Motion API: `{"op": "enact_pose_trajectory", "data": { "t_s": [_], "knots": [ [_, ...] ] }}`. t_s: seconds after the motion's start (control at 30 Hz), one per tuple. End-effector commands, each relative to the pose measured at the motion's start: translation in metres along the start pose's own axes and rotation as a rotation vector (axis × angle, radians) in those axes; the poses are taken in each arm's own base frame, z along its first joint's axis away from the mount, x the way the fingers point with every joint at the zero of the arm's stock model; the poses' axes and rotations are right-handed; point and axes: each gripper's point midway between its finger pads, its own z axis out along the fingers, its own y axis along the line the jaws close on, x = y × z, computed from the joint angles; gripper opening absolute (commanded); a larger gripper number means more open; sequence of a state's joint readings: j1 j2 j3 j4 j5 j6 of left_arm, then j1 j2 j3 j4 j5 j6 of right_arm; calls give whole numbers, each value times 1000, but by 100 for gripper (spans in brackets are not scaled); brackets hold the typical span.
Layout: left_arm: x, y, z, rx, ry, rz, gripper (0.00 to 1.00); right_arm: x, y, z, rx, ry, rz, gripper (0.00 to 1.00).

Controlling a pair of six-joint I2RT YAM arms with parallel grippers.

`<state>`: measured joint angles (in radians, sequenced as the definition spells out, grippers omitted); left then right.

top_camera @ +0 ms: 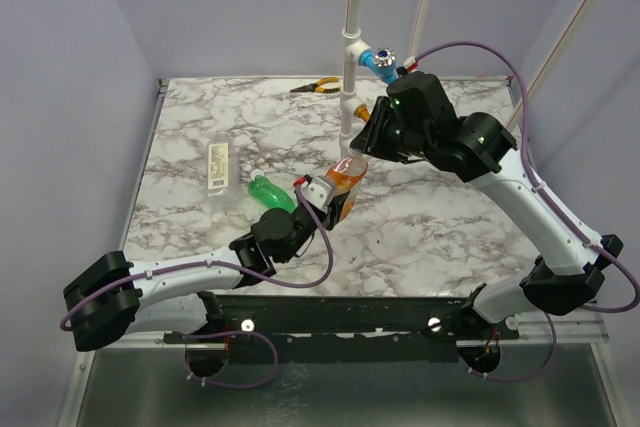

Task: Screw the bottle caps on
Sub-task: Screw the bottle cap onto the plastic bottle.

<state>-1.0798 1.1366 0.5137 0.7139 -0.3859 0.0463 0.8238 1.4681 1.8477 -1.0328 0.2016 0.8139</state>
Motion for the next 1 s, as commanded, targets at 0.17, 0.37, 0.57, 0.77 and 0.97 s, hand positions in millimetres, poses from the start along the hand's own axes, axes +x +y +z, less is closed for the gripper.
{"op": "enact_pose_trajectory", "data": {
  "t_s": [0.17, 0.37, 0.57, 0.77, 0.97],
  "knots": [
    [-44, -11, 2, 43, -143, -64, 0, 35, 11, -5, -29, 145, -20, 32],
    [-36, -10, 3, 36, -125, -62, 0, 29, 11, -9, -29, 126, -38, 37],
    [-31, -10, 3, 35, -113, -63, 0, 27, 11, -11, -32, 116, -40, 42],
    [-28, -8, 0, 30, -109, -66, 0, 24, 12, -14, -38, 101, -39, 48],
    [-27, -8, -2, 33, -109, -74, 0, 19, 11, -20, -43, 80, -44, 59]
  ]
}}
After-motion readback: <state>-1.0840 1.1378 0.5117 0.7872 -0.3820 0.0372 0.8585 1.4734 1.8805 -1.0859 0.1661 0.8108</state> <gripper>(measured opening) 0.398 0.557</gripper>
